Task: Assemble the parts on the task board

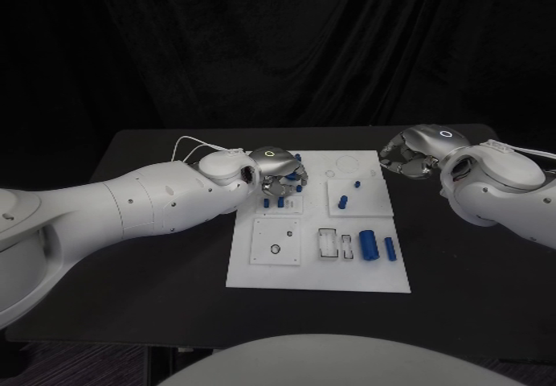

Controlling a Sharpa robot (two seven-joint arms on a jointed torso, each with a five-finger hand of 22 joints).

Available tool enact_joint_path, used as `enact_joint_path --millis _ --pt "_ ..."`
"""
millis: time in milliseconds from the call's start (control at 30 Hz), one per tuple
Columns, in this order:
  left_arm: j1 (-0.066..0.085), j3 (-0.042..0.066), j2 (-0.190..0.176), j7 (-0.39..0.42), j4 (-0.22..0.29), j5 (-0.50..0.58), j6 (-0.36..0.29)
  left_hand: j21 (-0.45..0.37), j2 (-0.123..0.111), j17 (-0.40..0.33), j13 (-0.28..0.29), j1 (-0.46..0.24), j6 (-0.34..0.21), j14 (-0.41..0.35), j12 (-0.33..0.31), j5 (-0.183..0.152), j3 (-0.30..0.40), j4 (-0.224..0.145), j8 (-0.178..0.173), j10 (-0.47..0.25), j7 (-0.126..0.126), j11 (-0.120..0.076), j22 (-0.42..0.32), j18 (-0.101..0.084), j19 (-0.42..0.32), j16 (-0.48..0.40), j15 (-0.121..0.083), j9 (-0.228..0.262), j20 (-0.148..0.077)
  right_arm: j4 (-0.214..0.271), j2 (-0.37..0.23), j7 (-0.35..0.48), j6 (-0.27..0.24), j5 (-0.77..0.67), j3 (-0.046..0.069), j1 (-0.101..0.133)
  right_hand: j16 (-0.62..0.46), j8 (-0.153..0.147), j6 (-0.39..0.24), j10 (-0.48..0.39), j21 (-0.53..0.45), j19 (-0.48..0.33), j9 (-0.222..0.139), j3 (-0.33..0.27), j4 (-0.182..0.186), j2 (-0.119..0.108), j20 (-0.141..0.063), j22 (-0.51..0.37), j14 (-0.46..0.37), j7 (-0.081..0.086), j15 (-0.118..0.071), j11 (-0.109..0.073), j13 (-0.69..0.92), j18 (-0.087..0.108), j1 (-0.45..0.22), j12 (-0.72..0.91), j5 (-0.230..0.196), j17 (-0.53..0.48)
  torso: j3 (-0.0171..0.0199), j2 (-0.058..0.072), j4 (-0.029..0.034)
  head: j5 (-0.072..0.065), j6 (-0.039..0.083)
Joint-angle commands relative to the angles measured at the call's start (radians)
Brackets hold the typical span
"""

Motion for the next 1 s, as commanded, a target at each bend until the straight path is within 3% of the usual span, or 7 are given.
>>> enact_joint_path --millis 33,200,800,1000 --pt "0.0 0.001 0.009 0.003 -0.007 -0.004 0.011 0.009 0.015 0.012 0.022 0.002 0.009 0.016 0.025 -0.005 -0.011 -0.005 0.006 0.011 -0.001 -0.002 0.164 -0.002 0.017 0.014 -0.002 -0.001 -0.001 0.0 0.0 -0.01 -0.002 0.0 0.001 -0.002 -0.003 -0.004 0.003 -0.007 0.001 -0.006 -0.002 0.006 0.002 -0.009 0.0 0.157 0.055 -0.001 0.006 0.001 0.131 0.002 0.0 -0.006 0.005 0.137 -0.0013 0.001 -0.0024 -0.001 0.0" --pt "-0.005 0.001 0.019 0.006 -0.021 -0.004 0.007 0.02 0.02 0.023 0.037 0.0 0.012 0.027 0.041 -0.004 -0.018 -0.006 0.007 0.014 -0.007 0.0 0.168 -0.005 0.028 0.025 -0.001 -0.001 -0.002 0.002 -0.001 -0.01 -0.003 0.0 0.001 -0.002 -0.003 -0.004 0.003 -0.007 0.001 -0.006 -0.002 0.006 0.002 -0.009 0.0 0.157 0.055 -0.001 0.006 0.001 0.131 0.002 0.0 -0.006 0.005 0.137 -0.0011 0.002 -0.0041 -0.001 0.0" --pt "-0.017 0.001 0.04 0.025 -0.045 -0.004 0.003 0.027 0.033 0.028 0.057 0.001 0.027 0.035 0.068 -0.003 -0.024 -0.011 0.01 0.045 -0.012 -0.008 0.171 -0.007 0.037 0.032 -0.005 -0.002 -0.003 0.004 -0.001 -0.012 -0.002 0.001 0.001 -0.002 -0.003 -0.004 0.005 -0.008 0.0 -0.006 -0.002 0.007 0.001 -0.009 0.0 0.156 0.055 -0.001 0.006 0.001 0.13 0.002 0.0 -0.008 0.006 0.137 -0.0009 0.0 0.0 -0.007 0.0" --pt "-0.018 0.001 0.037 0.038 -0.045 -0.004 -0.028 0.048 0.047 0.046 0.08 0.013 0.071 0.057 0.104 0.007 -0.029 -0.026 0.028 0.096 0.005 -0.032 0.178 -0.012 0.056 0.049 -0.023 0.004 -0.007 0.004 -0.001 -0.012 -0.003 0.001 0.001 -0.002 -0.003 -0.003 0.006 -0.006 0.0 -0.006 -0.001 0.008 0.0 -0.008 0.0 0.156 0.055 -0.001 0.006 0.001 0.131 0.002 0.0 -0.006 0.006 0.137 -0.0009 0.0 -0.0006 -0.009 0.0"
